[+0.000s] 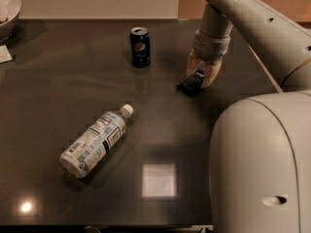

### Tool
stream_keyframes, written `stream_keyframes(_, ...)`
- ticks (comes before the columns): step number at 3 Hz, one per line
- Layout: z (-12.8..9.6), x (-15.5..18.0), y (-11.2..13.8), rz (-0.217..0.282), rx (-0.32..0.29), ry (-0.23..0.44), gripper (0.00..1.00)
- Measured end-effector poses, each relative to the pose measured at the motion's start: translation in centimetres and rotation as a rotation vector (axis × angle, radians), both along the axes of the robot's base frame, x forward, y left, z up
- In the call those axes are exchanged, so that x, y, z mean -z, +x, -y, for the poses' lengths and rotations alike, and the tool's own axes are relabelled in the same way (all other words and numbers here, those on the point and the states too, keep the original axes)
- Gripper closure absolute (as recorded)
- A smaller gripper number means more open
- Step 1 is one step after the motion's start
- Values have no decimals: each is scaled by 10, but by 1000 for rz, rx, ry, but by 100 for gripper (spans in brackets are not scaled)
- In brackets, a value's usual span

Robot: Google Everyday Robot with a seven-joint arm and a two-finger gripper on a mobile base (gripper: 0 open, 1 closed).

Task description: Pick rxbar chocolate

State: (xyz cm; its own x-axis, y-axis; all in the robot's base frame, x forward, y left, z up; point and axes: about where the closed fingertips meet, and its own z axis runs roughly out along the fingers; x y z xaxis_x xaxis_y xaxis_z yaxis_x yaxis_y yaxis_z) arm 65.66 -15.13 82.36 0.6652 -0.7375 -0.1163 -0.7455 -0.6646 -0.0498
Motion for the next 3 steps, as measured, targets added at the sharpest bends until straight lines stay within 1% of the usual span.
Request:
stream_keyframes(1,0,-1,0,0,1,0,60)
stream_keyframes(2,0,-1,0,0,1,0,82)
stream_keyframes(3,4,-36,-31,22,50,118,100)
